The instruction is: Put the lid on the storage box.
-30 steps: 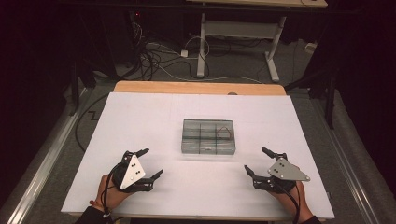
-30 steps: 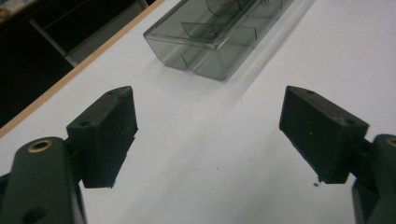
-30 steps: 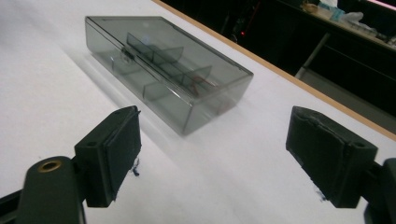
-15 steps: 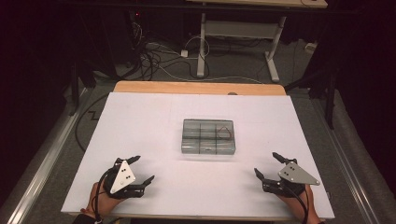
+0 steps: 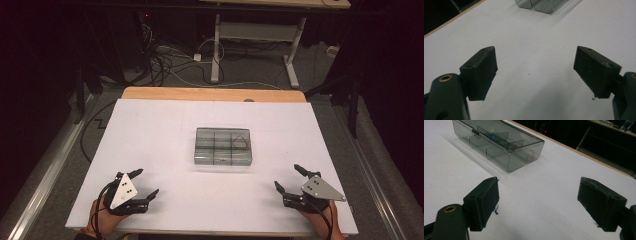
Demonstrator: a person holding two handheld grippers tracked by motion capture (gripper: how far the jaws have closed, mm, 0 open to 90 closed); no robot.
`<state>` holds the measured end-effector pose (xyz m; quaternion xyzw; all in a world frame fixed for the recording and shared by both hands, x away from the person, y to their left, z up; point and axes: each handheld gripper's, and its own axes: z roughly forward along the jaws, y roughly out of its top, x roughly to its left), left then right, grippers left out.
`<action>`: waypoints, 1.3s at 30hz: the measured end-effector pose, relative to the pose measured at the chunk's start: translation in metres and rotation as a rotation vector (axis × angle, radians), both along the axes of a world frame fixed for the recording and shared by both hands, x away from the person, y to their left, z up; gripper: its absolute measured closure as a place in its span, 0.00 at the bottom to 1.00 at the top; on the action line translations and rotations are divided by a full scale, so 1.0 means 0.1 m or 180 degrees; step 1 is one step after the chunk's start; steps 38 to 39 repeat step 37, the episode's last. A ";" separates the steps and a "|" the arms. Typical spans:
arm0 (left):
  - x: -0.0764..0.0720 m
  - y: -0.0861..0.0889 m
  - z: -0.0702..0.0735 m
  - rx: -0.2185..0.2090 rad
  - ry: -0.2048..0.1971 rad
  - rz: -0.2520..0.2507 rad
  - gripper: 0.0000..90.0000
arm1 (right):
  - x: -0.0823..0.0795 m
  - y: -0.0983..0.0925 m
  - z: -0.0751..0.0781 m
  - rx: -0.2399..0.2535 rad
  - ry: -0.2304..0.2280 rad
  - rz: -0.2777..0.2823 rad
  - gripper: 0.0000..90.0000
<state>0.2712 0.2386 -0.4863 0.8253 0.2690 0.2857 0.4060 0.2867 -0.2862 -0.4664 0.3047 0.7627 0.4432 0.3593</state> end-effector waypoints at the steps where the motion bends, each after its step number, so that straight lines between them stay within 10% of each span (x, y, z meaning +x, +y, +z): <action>1: 0.00 0.01 0.00 -0.0035 0.0009 0.0003 0.21 | 0.00 0.00 0.01 0.0001 -0.0014 0.0000 0.20; 39: 0.04 0.04 0.02 -0.0035 0.0040 0.0068 0.21 | 0.00 0.00 0.03 0.0016 -0.0006 0.0031 0.20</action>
